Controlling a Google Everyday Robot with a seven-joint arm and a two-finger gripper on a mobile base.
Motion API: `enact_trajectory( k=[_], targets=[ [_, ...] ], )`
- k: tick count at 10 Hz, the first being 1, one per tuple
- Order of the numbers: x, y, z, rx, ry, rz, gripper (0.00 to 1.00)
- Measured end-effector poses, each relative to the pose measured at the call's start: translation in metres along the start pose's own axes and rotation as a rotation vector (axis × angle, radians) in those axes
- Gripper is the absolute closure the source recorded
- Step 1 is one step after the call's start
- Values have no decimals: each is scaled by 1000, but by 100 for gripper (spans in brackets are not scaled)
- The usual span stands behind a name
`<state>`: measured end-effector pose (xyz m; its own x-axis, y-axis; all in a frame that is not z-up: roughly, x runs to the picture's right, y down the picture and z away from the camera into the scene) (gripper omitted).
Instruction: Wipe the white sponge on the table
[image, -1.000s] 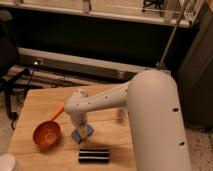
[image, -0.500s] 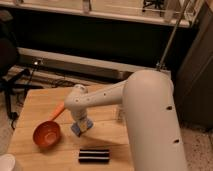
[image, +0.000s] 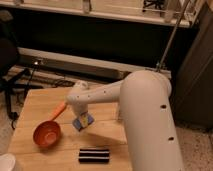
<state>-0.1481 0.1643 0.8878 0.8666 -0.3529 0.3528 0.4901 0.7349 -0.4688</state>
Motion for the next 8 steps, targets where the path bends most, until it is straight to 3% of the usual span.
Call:
enact_trajectory(
  k=[4, 8],
  targets=[
    [46, -9, 1, 1, 52, 69, 69],
    [94, 16, -8, -25, 110, 145, 69]
  ],
)
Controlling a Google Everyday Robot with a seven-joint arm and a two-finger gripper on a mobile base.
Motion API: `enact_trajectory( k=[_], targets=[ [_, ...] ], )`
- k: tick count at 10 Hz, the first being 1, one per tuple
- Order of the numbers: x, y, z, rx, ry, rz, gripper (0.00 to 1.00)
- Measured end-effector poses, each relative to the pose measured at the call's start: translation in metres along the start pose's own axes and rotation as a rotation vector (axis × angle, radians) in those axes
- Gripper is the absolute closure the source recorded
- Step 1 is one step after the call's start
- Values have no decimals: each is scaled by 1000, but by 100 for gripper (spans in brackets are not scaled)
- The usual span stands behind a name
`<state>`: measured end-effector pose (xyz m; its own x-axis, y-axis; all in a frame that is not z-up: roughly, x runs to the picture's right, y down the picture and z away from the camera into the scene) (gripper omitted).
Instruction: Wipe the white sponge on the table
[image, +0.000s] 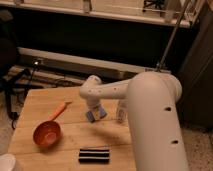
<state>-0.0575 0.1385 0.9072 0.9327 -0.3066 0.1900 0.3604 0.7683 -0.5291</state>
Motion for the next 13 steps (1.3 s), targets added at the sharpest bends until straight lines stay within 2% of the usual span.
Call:
enact_trajectory(
  k=[3, 5, 7, 11, 13],
  targets=[
    [30, 31, -7, -25, 22, 73, 69],
    [36, 51, -15, -33, 19, 114, 69],
    [33, 71, -22, -40, 7, 137, 69],
    [17, 129, -20, -101, -19, 162, 69],
    [8, 147, -19, -125, -32, 161, 69]
  ],
)
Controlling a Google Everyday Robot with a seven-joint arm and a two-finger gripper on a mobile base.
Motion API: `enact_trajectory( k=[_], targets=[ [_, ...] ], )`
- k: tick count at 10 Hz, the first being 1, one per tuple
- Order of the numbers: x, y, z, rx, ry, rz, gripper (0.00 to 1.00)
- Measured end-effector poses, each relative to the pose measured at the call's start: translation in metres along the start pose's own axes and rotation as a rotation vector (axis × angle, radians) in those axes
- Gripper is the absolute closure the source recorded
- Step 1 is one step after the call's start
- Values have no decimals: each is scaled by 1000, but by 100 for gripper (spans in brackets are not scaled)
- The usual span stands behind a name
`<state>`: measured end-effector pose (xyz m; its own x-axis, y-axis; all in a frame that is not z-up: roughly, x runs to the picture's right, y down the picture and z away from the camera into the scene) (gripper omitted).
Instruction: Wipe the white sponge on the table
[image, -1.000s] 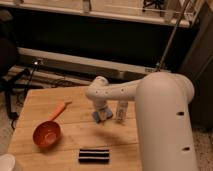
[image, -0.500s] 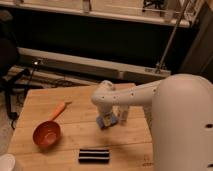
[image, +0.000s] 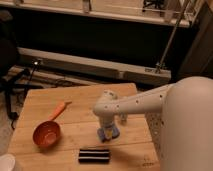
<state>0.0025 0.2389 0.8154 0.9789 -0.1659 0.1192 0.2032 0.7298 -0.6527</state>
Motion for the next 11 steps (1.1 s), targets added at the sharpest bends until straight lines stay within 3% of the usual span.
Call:
enact_trajectory(
  k=[4, 6, 11],
  targets=[
    [-32, 22, 1, -26, -32, -73, 69],
    [-59, 31, 4, -42, -56, -138, 69],
    [-122, 26, 3, -37, -121, -287, 69]
  ],
)
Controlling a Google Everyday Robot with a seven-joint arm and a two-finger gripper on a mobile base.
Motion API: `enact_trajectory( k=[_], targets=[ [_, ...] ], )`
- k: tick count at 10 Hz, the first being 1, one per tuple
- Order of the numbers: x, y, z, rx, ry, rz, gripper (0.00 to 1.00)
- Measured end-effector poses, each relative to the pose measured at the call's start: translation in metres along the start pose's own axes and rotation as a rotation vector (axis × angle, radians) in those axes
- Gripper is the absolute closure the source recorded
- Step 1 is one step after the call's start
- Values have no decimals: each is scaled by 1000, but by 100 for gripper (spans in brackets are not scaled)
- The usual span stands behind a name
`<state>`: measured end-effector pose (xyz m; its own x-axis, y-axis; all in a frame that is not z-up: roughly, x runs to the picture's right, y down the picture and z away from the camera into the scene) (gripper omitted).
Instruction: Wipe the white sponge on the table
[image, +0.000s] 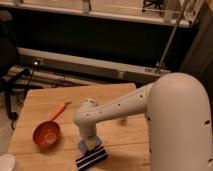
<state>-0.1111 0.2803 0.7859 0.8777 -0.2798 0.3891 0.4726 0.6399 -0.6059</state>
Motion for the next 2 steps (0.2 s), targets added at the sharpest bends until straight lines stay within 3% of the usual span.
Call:
enact_trajectory(
  k=[2],
  targets=[
    [-12, -16, 1, 15, -9, -40, 69]
  ],
)
